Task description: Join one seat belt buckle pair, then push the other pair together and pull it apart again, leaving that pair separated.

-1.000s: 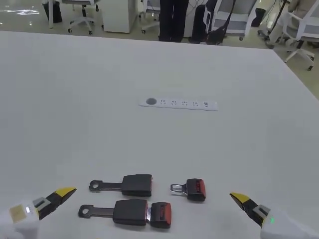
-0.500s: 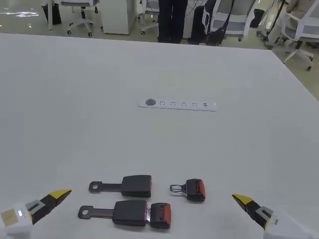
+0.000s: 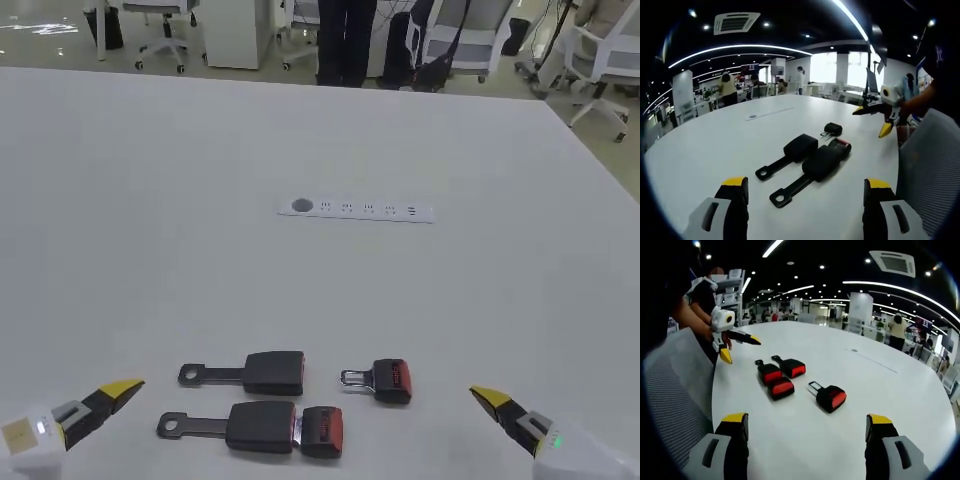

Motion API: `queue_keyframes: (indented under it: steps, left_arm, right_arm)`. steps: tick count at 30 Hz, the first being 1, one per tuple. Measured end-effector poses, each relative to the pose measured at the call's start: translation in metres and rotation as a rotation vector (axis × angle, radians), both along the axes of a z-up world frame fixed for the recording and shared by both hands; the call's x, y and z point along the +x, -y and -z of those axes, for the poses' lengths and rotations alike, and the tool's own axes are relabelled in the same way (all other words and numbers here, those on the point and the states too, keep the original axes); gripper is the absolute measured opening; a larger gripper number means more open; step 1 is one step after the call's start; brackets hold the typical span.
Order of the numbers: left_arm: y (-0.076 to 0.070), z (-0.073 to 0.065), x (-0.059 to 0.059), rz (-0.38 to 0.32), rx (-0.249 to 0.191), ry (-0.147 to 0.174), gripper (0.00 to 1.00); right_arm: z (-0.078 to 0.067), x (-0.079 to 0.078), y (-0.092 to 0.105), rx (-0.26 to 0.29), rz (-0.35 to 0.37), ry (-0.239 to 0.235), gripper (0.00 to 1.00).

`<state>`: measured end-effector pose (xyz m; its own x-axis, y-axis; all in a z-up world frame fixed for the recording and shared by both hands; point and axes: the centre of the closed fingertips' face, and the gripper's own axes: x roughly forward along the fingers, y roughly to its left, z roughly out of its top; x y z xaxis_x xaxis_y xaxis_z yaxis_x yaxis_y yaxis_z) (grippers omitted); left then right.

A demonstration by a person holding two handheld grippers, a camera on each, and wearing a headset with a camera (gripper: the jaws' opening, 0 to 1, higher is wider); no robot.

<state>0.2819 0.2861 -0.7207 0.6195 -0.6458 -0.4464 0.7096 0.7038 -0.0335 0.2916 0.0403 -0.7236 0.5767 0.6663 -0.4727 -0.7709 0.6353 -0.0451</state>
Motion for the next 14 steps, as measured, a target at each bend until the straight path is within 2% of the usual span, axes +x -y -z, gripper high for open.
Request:
queue_keyframes:
  steps: [14]
  left_arm:
    - [-0.0009, -0.0050, 0.0005, -0.012, -0.009, 0.010, 0.96]
  right_arm:
    - [-0.0027, -0.0011, -0.0013, -0.007, -0.005, 0.009, 0.99]
